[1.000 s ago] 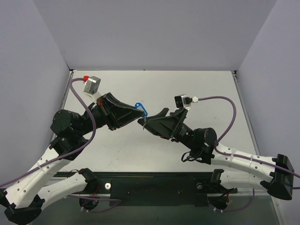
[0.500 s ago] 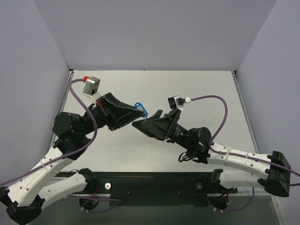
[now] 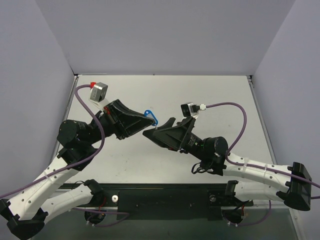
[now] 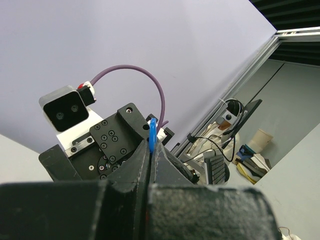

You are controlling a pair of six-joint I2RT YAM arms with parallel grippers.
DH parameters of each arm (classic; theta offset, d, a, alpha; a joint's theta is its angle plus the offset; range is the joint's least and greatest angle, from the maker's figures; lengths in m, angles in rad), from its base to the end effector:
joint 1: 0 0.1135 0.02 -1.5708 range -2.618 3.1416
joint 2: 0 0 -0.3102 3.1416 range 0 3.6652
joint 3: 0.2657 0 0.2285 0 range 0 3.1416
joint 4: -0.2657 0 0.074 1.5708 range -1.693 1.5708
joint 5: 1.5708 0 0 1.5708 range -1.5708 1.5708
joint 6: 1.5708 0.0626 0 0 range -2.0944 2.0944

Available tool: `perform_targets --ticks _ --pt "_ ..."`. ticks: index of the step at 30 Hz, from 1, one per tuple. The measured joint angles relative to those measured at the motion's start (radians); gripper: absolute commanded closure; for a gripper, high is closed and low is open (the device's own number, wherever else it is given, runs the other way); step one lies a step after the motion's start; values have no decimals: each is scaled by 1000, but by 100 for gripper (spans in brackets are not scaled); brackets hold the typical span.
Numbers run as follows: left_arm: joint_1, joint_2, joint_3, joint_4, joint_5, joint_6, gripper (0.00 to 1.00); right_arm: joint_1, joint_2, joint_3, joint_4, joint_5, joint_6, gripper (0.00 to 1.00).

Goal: Remove the keys from the keyring

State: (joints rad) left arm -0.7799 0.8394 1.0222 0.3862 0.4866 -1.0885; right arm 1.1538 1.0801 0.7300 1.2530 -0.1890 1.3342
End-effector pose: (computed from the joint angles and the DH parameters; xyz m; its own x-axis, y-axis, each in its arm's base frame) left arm 0.0702 -0.1106 0.5131 -0.6211 -0.4871 -0.6140 0.7576 -0.1727 -0.6295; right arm 0.0643 0.1743 0.4742 -0.8443 0.4516 -0.2886 -0.5307 -0.6295 0.5675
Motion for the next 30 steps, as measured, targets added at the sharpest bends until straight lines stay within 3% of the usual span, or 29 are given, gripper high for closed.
perform_targets --ticks 30 --pt "0 -19 -1 9 8 27 100 0 -63 -1 0 2 -29 47"
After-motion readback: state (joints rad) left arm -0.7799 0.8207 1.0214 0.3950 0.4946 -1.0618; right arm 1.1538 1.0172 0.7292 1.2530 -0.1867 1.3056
